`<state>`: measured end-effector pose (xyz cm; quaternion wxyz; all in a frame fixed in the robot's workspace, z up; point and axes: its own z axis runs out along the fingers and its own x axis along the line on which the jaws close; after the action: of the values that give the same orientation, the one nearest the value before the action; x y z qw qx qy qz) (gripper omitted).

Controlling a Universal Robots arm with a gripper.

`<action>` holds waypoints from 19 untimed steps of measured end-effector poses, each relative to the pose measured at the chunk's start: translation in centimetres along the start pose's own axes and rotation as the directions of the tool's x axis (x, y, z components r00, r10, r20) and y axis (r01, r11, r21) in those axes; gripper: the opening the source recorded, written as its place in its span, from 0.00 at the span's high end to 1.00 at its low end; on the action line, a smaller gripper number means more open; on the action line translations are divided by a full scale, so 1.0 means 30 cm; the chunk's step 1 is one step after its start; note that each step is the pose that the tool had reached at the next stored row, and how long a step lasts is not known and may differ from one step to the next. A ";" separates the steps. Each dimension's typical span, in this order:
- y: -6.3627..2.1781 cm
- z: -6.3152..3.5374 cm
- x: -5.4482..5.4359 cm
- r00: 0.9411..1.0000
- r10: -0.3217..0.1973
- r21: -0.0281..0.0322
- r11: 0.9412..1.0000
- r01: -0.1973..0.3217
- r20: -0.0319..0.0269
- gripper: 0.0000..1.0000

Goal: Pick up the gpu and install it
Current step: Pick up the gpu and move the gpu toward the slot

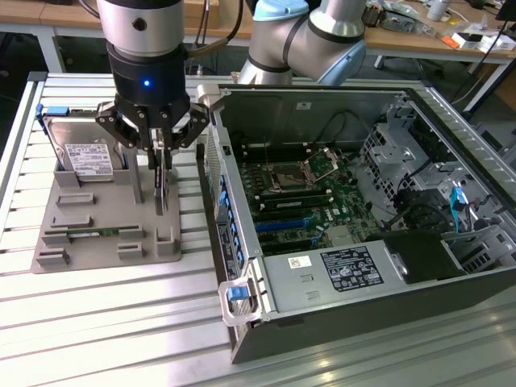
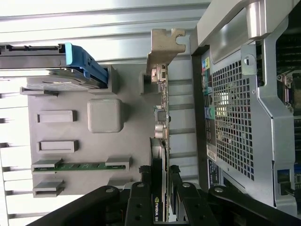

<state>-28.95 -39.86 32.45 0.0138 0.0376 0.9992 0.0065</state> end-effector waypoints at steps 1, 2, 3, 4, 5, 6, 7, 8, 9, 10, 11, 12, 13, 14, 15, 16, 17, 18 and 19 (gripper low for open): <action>0.000 -0.002 0.000 1.000 0.000 0.000 1.000 0.000 0.000 0.74; 0.000 -0.003 0.000 1.000 0.000 0.000 1.000 0.000 0.000 0.74; 0.001 -0.004 0.000 1.000 0.000 0.000 1.000 0.000 0.000 0.74; 0.001 -0.005 0.000 1.000 0.000 0.000 1.000 0.000 0.000 0.74; 0.001 -0.007 0.000 1.000 0.000 0.001 1.000 0.000 0.000 0.74; 0.001 -0.010 0.000 1.000 0.000 0.001 1.000 0.000 0.000 0.74; 0.002 -0.013 0.000 1.000 0.000 0.001 1.000 0.000 0.000 0.74; 0.002 -0.015 0.000 1.000 0.000 0.001 1.000 0.000 0.000 0.74; 0.002 -0.018 0.000 1.000 0.000 0.001 1.000 0.000 0.000 0.74; 0.002 -0.020 -0.001 1.000 0.000 0.001 1.000 0.000 0.000 0.74; 0.002 -0.023 0.000 1.000 0.000 0.002 1.000 0.000 0.000 0.74; 0.002 -0.025 0.000 1.000 0.000 0.002 1.000 0.000 0.000 0.74; 0.002 -0.027 -0.001 1.000 0.000 0.002 1.000 0.000 0.000 0.74; 0.002 -0.028 -0.001 1.000 0.000 0.003 1.000 0.000 0.000 0.74; 0.002 -0.031 -0.001 1.000 0.000 0.003 1.000 0.000 0.000 0.74; 0.002 -0.033 -0.001 1.000 0.000 0.003 1.000 0.000 0.000 0.74; 0.002 -0.035 -0.001 1.000 0.000 0.004 1.000 0.000 0.000 0.74; 0.002 -0.037 -0.001 1.000 0.000 0.004 1.000 0.000 0.000 0.74; 0.002 -0.039 -0.001 1.000 0.000 0.004 1.000 0.000 0.000 0.74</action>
<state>-28.95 -39.82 33.62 0.0139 0.0376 0.9992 0.0044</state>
